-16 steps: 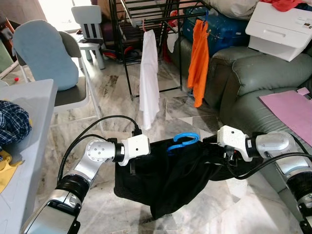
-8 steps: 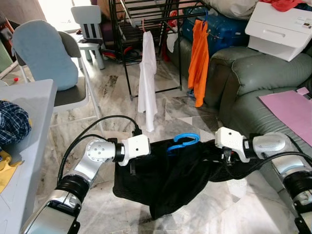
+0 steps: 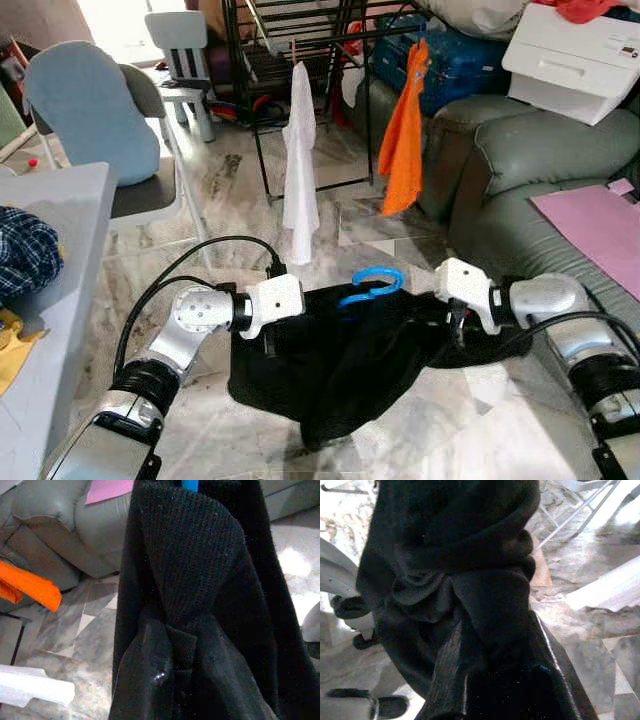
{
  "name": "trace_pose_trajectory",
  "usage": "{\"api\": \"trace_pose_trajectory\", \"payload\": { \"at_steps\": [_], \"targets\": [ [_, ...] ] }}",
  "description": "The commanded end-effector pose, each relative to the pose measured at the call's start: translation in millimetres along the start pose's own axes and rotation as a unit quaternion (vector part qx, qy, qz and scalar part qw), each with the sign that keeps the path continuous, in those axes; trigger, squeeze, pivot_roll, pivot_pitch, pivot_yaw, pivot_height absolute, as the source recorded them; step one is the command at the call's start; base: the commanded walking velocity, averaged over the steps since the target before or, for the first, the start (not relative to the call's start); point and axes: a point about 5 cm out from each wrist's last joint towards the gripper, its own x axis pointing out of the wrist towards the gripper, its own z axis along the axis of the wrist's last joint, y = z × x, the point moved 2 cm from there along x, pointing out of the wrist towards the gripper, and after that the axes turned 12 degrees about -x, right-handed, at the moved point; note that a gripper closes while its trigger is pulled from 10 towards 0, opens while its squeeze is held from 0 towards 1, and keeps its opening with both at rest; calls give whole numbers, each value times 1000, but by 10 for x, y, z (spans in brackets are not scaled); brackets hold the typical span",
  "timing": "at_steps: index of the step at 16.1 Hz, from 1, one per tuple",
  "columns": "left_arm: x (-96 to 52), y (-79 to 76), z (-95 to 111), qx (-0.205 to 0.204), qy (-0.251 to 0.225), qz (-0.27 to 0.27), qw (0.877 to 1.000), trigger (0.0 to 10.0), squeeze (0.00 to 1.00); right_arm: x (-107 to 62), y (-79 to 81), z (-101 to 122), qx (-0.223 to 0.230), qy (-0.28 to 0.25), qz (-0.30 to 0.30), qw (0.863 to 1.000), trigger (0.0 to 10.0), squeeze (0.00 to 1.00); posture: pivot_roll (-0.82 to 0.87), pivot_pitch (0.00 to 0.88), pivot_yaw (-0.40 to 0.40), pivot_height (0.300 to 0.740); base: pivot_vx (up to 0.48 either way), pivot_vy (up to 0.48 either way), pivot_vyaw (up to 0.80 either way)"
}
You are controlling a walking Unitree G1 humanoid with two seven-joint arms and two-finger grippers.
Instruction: Hang hanger
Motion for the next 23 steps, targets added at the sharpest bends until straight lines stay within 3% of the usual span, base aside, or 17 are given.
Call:
{"api": "trace_pose_trajectory", "payload": {
  "at_steps": [1,2,3,4,5,6,9,11,14,17,21,22,23],
  "targets": [
    [52,-21,28,0,-10,3,1000,0,0,40,-76,148,-10,-39,-14,999,0,0,-207,0,5,740,0,0,0],
    [59,-30,6,4,-5,5,1000,0,0,67,-65,152,-8,-42,-14,999,0,0,-208,0,4,740,0,0,0],
    [58,-24,-2,6,-3,12,1000,902,0,71,-54,152,-8,-43,-13,999,0,0,-209,0,1,740,0,0,0],
    [43,35,-38,16,9,46,999,9882,0,82,-43,147,-5,-42,-14,999,0,0,-206,0,-3,740,0,0,0],
    [36,71,-70,13,22,64,998,10000,0,81,-41,141,-3,-40,-17,999,0,0,-206,0,-5,740,0,0,0],
    [9,132,-94,-5,20,97,995,10000,1000,88,-26,128,2,-39,-22,999,0,0,-205,0,-7,740,0,0,0],
    [-28,163,-89,-32,-19,159,987,10000,1000,158,103,35,7,-16,-35,999,0,0,-211,0,-3,740,0,0,0],
    [-84,112,-9,-63,-85,189,976,10000,1000,210,145,-4,19,-7,-67,998,0,0,-209,0,-6,740,0,0,0],
    [-144,-44,-114,-60,-91,199,974,10000,1000,280,208,-94,40,22,-96,994,0,0,-197,0,-17,740,0,0,0],
    [-200,-58,-161,-61,-86,215,971,10000,1000,315,262,-153,50,41,-104,993,0,0,-193,0,-18,740,0,0,0],
    [-193,-21,-79,-13,-94,220,971,10000,1000,335,335,-189,58,54,-95,992,0,0,-197,0,-13,740,0,0,0],
    [-160,-23,-36,-3,-101,209,973,10000,1000,330,376,-197,62,52,-80,993,0,0,-193,0,-19,740,0,0,0],
    [-80,-60,-4,36,-84,162,983,10000,1000,328,433,-198,58,51,-53,996,0,0,-185,0,-23,740,0,0,0]
  ]
}}
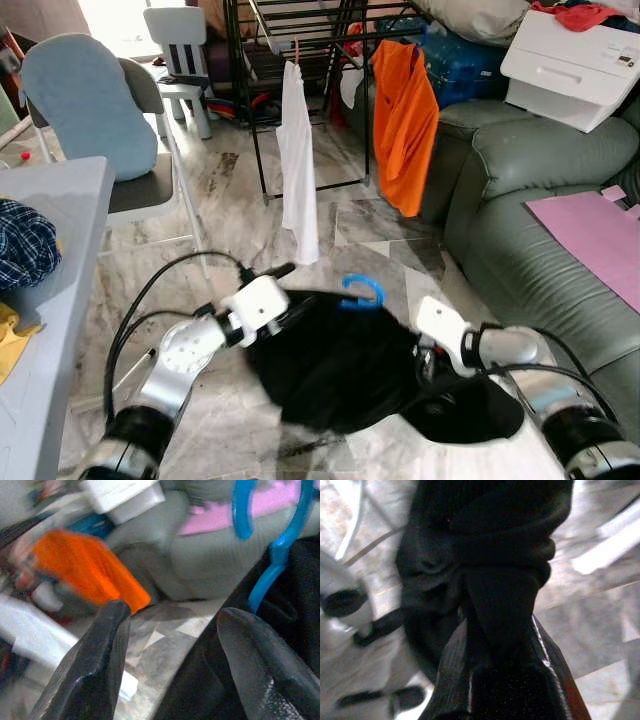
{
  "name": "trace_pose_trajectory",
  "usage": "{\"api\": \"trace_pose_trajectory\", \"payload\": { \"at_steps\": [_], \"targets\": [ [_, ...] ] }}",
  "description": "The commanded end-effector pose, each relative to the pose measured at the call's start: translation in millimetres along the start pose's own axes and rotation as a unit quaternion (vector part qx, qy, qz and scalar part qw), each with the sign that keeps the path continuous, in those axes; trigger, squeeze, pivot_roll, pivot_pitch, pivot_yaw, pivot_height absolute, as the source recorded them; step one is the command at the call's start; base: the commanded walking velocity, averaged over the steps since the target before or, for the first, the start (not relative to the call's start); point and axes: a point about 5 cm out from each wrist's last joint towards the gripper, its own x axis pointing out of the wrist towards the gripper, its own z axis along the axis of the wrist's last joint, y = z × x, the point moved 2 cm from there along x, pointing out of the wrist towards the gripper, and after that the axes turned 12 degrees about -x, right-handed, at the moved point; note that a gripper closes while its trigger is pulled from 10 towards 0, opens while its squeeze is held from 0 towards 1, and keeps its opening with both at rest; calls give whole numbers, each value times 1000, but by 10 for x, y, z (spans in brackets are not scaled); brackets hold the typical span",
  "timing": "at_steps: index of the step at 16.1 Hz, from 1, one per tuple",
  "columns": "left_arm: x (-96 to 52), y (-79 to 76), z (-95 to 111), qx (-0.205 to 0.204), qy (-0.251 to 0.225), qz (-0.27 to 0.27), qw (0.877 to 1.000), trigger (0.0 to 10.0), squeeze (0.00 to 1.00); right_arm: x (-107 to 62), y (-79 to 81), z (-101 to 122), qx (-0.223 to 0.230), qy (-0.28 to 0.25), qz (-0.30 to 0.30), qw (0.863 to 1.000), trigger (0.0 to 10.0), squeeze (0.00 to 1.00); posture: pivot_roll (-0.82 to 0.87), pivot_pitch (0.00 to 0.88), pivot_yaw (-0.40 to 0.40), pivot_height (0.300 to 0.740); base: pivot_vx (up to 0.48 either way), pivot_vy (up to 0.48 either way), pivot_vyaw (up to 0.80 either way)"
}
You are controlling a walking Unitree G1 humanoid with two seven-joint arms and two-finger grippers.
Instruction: Hang hanger
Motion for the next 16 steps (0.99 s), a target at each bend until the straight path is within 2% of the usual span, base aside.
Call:
{"api": "trace_pose_trajectory", "payload": {
  "at_steps": [1,3,4,5,6,7,8,9,10,11,12,13,14,16],
  "targets": [
    [54,-17,29,48,12,-43,998,10000,1000,-18,-61,79,-27,-4,-1,1000,0,0,-194,0,-15,740,0,0,0],
    [109,109,66,32,9,-6,999,10000,1000,-22,-160,41,-12,18,-47,999,0,0,-208,0,0,740,0,0,0],
    [121,184,34,-18,8,48,999,10000,1000,-29,-213,9,9,29,-86,996,0,0,-212,0,4,740,0,0,0],
    [114,206,6,-37,9,74,997,10000,1000,-33,-225,-6,17,33,-102,994,0,0,-213,0,5,740,0,0,0],
    [76,234,-71,-71,11,129,989,10000,1000,-46,-243,-41,36,41,-138,989,0,0,-214,0,8,740,0,0,0],
    [39,233,-136,-97,10,162,982,10000,1000,-56,-253,-65,52,47,-165,984,0,0,-212,0,8,740,0,0,0],
    [-107,246,-290,-180,7,264,947,10000,1000,-83,-292,-126,89,61,-227,968,0,0,-210,0,19,740,0,0,0],
    [-242,273,-343,-239,-12,332,912,10000,1000,-124,-347,-130,120,56,-270,954,0,0,-203,0,13,740,0,0,0],
    [-282,282,-360,-254,-15,352,901,10000,1000,-138,-367,-128,130,53,-282,949,0,0,-199,0,11,740,0,0,0],
    [-392,314,-394,-277,-22,397,875,10000,1000,-172,-440,-108,163,44,-320,932,0,0,-188,0,5,740,0,0,0],
    [-452,320,-420,-287,-23,416,862,10000,612,-173,-470,-84,185,35,-337,922,0,0,-185,0,6,740,0,0,0],
    [-499,295,-468,-305,-21,427,851,10000,47,-172,-493,-58,207,27,-357,910,0,0,-180,0,7,740,0,0,0],
    [-528,243,-505,-314,-13,430,846,10000,0,-166,-499,-42,215,30,-374,902,10000,0,-181,0,12,740,0,0,0],
    [-505,182,-479,-320,-14,421,849,10000,0,-196,-514,-40,236,25,-403,884,10000,0,-183,0,17,740,0,0,0]
  ]
}}
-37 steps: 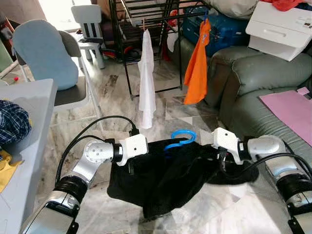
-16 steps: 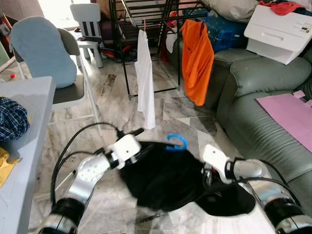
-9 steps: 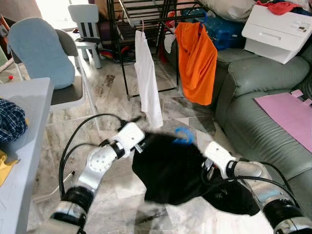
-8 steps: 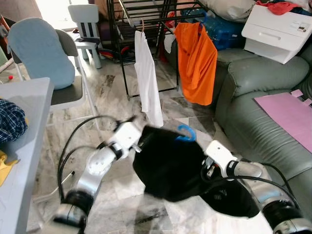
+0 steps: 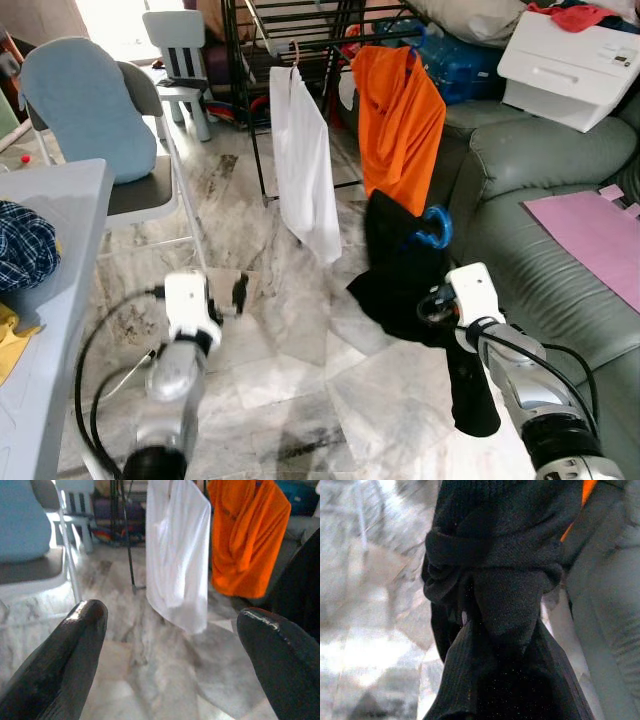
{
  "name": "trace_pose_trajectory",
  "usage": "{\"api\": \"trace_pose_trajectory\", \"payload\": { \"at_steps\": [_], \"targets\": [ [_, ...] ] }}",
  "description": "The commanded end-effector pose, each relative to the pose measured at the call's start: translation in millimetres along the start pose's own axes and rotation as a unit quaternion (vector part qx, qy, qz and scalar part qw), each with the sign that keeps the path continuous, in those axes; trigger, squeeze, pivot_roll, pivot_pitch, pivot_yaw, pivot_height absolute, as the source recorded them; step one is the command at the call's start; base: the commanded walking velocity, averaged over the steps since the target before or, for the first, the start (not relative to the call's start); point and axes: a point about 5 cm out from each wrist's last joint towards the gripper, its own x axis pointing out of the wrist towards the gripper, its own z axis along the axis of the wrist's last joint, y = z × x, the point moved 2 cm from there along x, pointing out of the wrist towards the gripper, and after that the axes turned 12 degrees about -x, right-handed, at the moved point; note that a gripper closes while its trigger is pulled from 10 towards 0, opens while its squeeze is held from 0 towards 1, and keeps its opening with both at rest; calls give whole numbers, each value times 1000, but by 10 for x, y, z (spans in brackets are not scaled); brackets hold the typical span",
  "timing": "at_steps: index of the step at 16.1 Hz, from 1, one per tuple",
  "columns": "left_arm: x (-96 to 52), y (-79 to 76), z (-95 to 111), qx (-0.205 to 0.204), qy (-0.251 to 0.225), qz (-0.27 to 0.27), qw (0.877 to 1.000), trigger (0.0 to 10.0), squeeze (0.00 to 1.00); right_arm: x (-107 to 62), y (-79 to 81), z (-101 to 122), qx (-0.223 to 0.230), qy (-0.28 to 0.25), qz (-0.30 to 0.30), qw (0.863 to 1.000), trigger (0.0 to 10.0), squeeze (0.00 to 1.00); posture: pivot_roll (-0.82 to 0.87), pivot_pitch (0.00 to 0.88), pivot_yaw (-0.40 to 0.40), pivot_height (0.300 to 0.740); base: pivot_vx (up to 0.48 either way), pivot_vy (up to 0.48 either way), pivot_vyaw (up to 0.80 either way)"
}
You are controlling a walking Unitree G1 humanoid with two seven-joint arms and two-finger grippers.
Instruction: Hang hanger
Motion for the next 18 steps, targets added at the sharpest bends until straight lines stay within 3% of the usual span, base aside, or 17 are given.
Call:
{"api": "trace_pose_trajectory", "payload": {
  "at_steps": [1,3,7,18],
  "targets": [
    [35,-52,80,-5,-10,-8,1000,10000,0,-12,-97,117,19,-21,-30,999,10000,0,-186,0,18,740,0,0,0],
    [69,-127,110,-11,-10,-14,1000,10000,0,-20,-110,112,51,-16,-45,998,10000,0,-191,0,23,740,0,0,0],
    [70,-266,142,-34,-13,-39,999,10000,0,-18,-153,117,61,-10,-61,996,10000,0,-190,0,21,740,266,0,0],
    [62,-373,92,-38,1,-50,998,10000,0,-19,-153,103,73,-3,-63,995,10000,0,-196,0,28,740,344,0,0]
  ]
}}
